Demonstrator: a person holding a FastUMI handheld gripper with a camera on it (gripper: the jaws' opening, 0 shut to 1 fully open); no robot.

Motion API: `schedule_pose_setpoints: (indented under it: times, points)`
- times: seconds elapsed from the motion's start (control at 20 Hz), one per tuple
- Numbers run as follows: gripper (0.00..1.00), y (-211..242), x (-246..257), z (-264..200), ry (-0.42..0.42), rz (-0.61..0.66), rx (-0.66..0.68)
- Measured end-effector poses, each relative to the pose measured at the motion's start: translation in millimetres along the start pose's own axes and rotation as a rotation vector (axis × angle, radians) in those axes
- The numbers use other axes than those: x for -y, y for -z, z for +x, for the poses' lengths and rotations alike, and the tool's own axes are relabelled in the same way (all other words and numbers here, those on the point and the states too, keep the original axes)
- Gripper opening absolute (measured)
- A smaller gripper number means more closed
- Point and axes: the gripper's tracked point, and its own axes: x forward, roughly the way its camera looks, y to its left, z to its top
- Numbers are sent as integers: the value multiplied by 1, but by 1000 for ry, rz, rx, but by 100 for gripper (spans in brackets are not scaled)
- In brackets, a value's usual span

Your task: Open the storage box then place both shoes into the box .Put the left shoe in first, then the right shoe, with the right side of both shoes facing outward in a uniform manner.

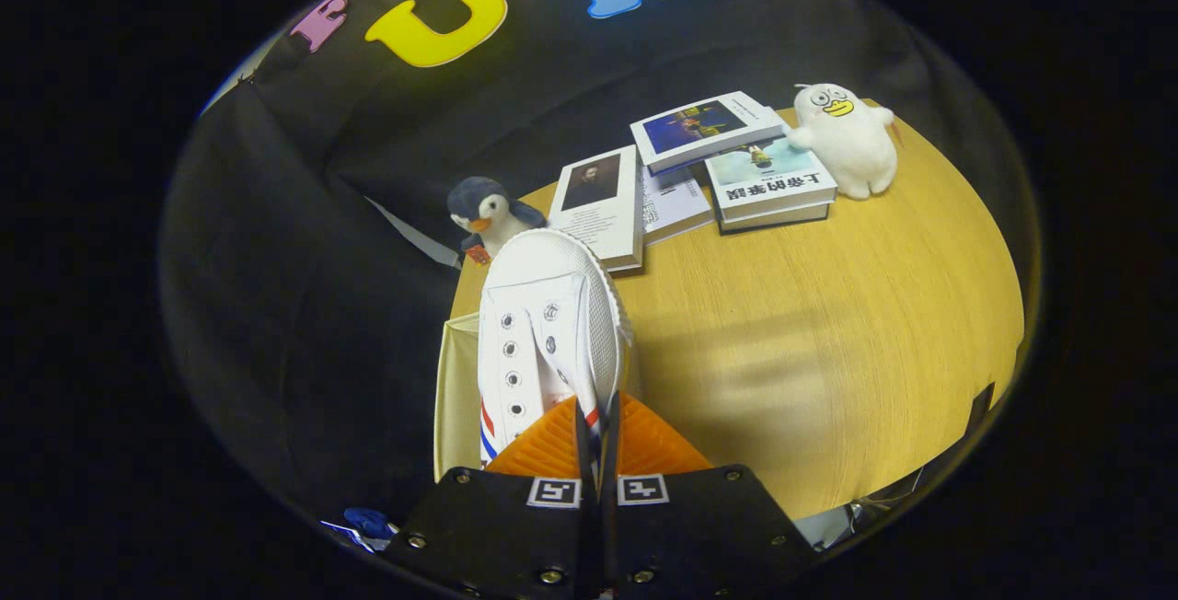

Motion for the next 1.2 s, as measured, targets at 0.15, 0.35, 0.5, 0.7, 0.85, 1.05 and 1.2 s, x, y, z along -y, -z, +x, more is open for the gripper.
schedule_pose_setpoints:
  times: [0.15, 0.35, 0.5, 0.7, 0.85, 1.05, 1.2]
  points:
    - [0, 10, -20, 18, -8, -30, -27]
    - [1, 23, -32, 39, 9, -70, -61]
    - [11, 33, -43, 47, -19, -69, -93]
    - [74, -2, -55, 28, -76, -42, 41]
    - [99, -24, -39, 3, -27, -135, 140]
    - [100, -43, -24, -36, 3, -209, 248]
    - [99, -56, -11, -68, 16, -236, 320]
